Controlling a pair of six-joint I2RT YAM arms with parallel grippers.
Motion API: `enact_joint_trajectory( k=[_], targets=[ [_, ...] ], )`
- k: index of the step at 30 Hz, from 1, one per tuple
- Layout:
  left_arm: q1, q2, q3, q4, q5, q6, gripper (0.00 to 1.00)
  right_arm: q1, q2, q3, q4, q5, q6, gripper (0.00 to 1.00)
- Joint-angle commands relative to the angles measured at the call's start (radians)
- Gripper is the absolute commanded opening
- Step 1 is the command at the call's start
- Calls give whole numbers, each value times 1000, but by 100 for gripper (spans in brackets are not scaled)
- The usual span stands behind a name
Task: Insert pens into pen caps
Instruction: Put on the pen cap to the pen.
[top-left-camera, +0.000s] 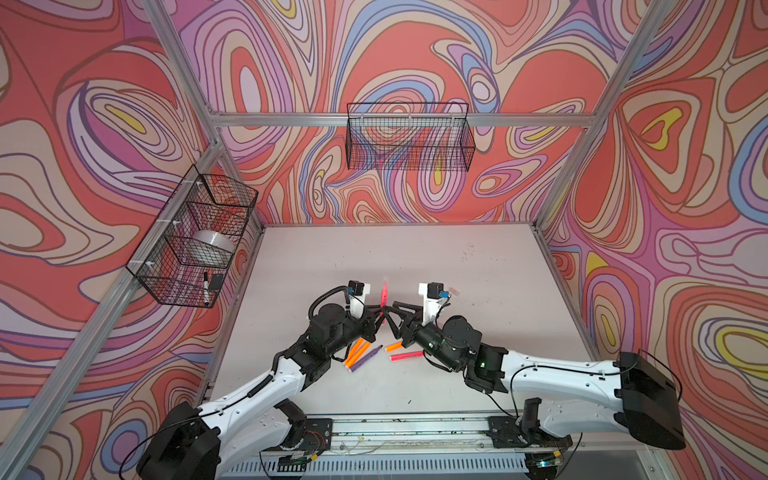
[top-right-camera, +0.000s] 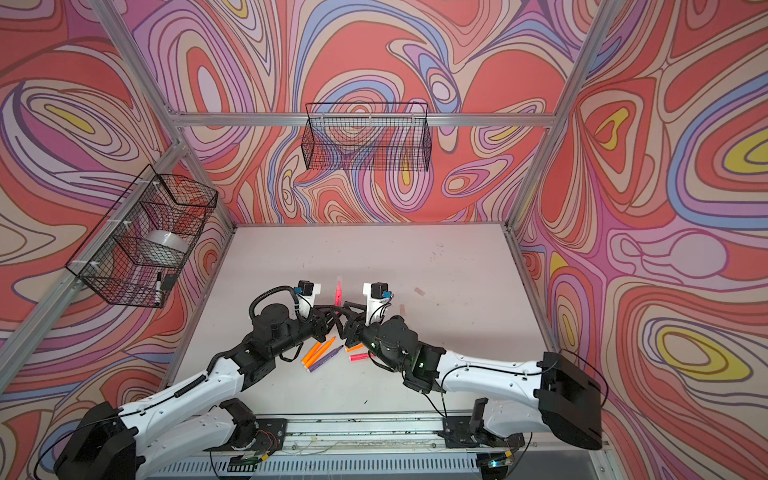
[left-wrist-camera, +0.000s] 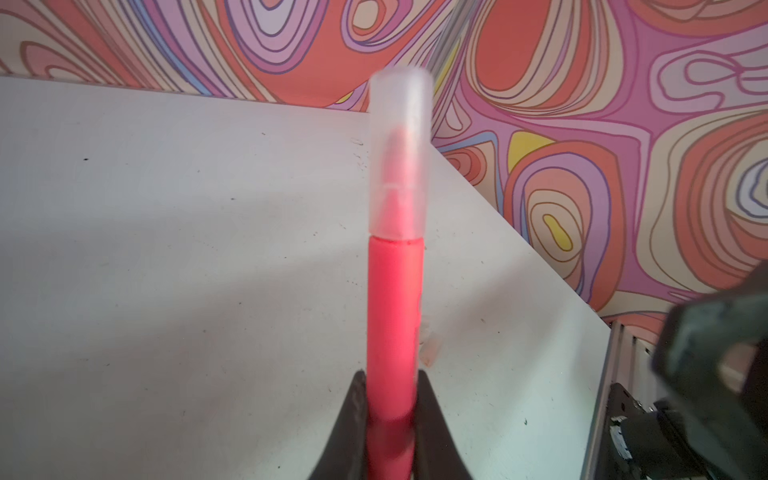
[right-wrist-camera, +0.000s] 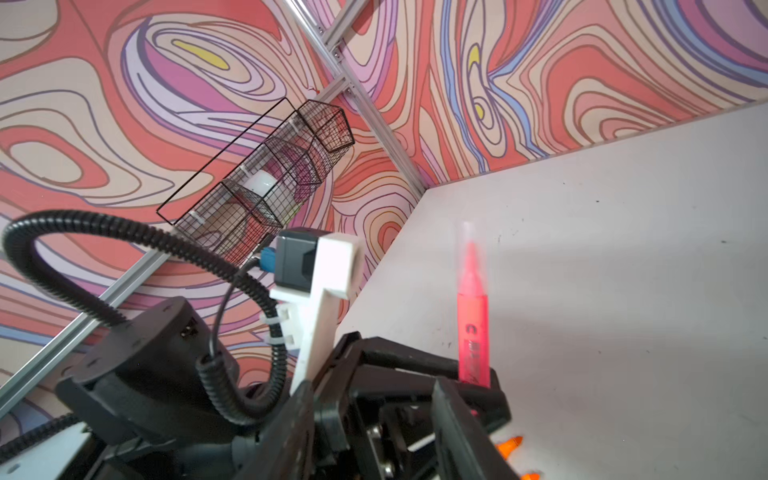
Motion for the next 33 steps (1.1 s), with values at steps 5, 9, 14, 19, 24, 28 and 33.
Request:
enact_joint_trajectory(
  k=[5, 9, 14, 19, 24, 28, 33],
  targets=[
    [0, -39, -37, 123, 126, 105, 0, -1, -4, 117, -177, 24, -119, 51],
    [0, -37, -32, 116, 125, 124, 0, -1, -10, 156, -221, 50, -155, 55],
    [0, -60, -60, 161, 140, 146, 0, -2, -27, 180, -273, 129, -187, 52],
    [0, -73, -86, 208, 129, 174, 0, -12, -42, 210, -297, 145, -219, 52],
    [0, -69, -99, 241, 124, 193, 0, -38, -34, 240, -308, 103, -220, 52],
    [0, -64, -105, 263, 130, 195, 0, -62, -7, 263, -315, 76, -202, 55],
    [0, -68, -118, 285, 112, 197, 0, -116, 27, 274, -303, -27, -153, 51]
  ],
)
